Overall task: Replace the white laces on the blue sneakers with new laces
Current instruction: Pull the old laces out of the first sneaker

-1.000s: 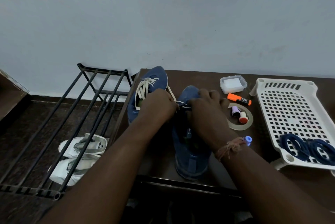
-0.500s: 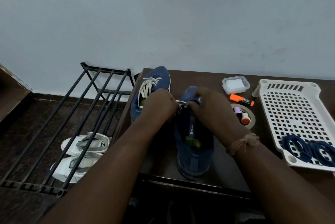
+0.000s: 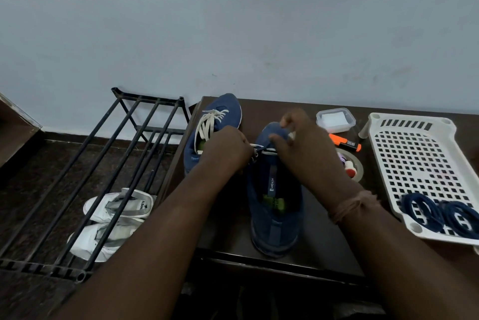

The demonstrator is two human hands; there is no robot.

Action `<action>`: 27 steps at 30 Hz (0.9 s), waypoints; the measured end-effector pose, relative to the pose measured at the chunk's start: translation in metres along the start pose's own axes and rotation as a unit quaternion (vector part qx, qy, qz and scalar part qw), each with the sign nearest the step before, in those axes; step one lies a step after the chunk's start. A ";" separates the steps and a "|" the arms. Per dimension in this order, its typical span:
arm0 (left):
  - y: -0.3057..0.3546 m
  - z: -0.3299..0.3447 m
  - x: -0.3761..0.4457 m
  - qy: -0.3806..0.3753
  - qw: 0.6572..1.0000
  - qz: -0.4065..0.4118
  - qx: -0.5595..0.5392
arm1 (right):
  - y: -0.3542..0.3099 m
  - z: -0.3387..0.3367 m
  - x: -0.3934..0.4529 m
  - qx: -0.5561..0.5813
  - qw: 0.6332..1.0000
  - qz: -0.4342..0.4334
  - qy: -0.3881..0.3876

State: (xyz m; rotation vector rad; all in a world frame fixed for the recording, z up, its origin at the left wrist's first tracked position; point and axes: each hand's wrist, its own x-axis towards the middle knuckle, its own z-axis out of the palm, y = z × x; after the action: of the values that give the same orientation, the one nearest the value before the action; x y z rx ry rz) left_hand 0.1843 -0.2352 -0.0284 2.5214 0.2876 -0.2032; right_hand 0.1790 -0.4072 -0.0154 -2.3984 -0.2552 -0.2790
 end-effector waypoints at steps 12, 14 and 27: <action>0.001 -0.001 -0.002 -0.009 1.000 0.010 0.012 | -0.010 -0.023 0.012 0.257 0.956 0.099 0.105; 0.004 0.001 -0.004 -0.014 1.000 0.012 0.025 | -0.001 -0.027 0.012 0.311 0.933 0.143 0.107; 0.009 0.047 -0.017 0.052 0.986 0.058 0.147 | 0.037 0.009 0.003 -0.083 0.978 0.135 -0.135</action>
State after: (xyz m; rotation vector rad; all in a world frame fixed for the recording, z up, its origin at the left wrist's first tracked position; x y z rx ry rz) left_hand 0.1662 -0.2723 -0.0585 2.8371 0.1588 -0.0712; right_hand 0.1930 -0.4285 -0.0440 -2.5982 -0.0263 0.1587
